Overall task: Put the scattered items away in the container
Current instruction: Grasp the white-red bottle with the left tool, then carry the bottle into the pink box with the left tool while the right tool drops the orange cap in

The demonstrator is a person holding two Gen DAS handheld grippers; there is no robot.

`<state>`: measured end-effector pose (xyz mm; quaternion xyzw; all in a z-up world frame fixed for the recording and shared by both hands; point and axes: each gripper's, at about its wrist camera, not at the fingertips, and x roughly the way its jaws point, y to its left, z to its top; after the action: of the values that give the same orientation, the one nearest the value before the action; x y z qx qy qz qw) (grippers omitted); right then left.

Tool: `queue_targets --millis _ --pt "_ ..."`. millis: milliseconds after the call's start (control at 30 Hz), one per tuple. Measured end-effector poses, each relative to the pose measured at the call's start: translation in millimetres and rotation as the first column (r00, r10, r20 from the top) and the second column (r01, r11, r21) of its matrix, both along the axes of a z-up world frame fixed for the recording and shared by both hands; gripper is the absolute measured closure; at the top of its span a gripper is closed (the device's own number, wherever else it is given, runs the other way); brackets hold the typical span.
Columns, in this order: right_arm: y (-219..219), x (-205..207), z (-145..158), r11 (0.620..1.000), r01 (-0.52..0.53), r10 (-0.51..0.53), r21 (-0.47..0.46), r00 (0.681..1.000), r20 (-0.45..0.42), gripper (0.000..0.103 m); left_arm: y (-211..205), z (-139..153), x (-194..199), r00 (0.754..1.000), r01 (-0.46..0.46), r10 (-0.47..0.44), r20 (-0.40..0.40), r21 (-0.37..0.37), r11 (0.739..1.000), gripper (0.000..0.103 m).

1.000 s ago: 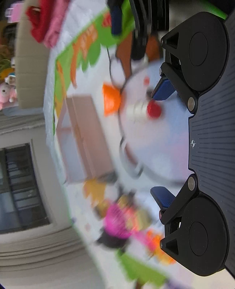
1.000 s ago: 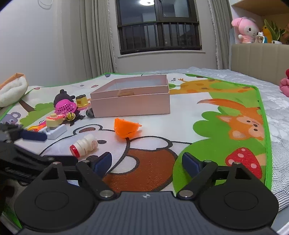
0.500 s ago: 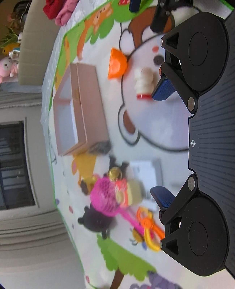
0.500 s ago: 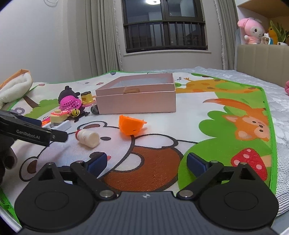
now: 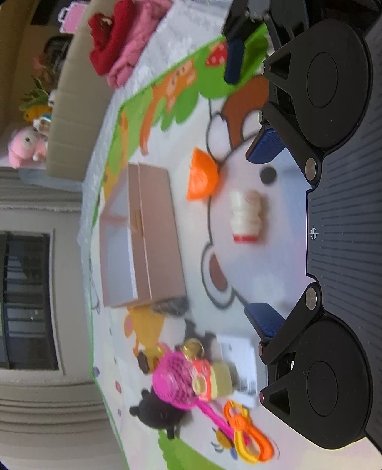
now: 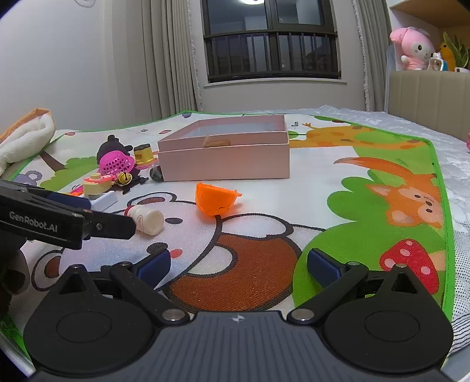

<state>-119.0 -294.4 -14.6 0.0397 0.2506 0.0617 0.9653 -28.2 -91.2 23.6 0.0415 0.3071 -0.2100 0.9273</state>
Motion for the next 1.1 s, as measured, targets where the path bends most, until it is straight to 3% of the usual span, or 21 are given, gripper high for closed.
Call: queue_targets --millis 133,233,400,433,467,600,667,867,900,967,1000,1100 --pt "-1 0 0 1.0 -0.003 0.003 0.006 1.0 0.002 0.003 -12 -3 5 1.0 0.021 -0.021 0.01 0.013 1.0 0.003" --pt "-2 0 -1 1.0 -0.006 0.006 0.011 1.0 0.003 0.003 -18 -9 11 0.999 0.03 -0.03 -0.012 0.03 0.999 0.032" --pt "-2 1 0 1.0 -0.006 0.006 0.009 1.0 -0.002 0.003 -21 -17 20 0.999 0.033 -0.032 -0.029 0.024 0.999 0.036" --pt "-2 1 2 1.0 -0.005 0.005 0.006 1.0 -0.011 0.003 -21 -16 21 0.999 0.035 -0.034 -0.027 0.025 0.999 0.049" --pt "-2 2 4 1.0 -0.007 0.007 0.003 1.0 -0.022 0.003 -20 -14 21 0.999 0.039 -0.038 -0.026 0.025 0.999 0.055" --pt "-6 15 21 0.998 -0.033 0.036 0.047 0.998 -0.06 0.004 -6 -1 15 0.999 0.044 -0.044 -0.004 0.009 0.999 0.055" --pt "-4 27 31 0.996 -0.066 0.07 0.053 0.994 -0.082 0.012 3 4 11 0.999 0.039 -0.039 -0.001 0.011 0.999 0.055" --pt "22 80 39 0.995 -0.091 0.086 -0.035 0.989 -0.122 0.017 28 16 1 0.999 0.027 -0.028 -0.016 -0.01 1.0 0.055" --pt "26 89 36 0.995 -0.089 0.082 -0.048 0.987 -0.138 0.02 31 16 -1 0.999 0.031 -0.031 -0.016 -0.01 0.999 0.055" --pt "35 102 31 0.992 -0.095 0.078 -0.089 0.982 -0.173 0.041 36 16 -4 0.999 0.038 -0.039 -0.019 -0.012 0.999 0.055" --pt "39 105 30 0.989 -0.106 0.084 -0.107 0.978 -0.191 0.058 38 16 -5 0.999 0.043 -0.043 -0.021 -0.014 0.999 0.055" --pt "48 103 34 0.981 -0.128 0.098 -0.145 0.975 -0.198 0.059 41 16 -2 0.998 0.054 -0.054 -0.026 -0.016 0.998 0.055"
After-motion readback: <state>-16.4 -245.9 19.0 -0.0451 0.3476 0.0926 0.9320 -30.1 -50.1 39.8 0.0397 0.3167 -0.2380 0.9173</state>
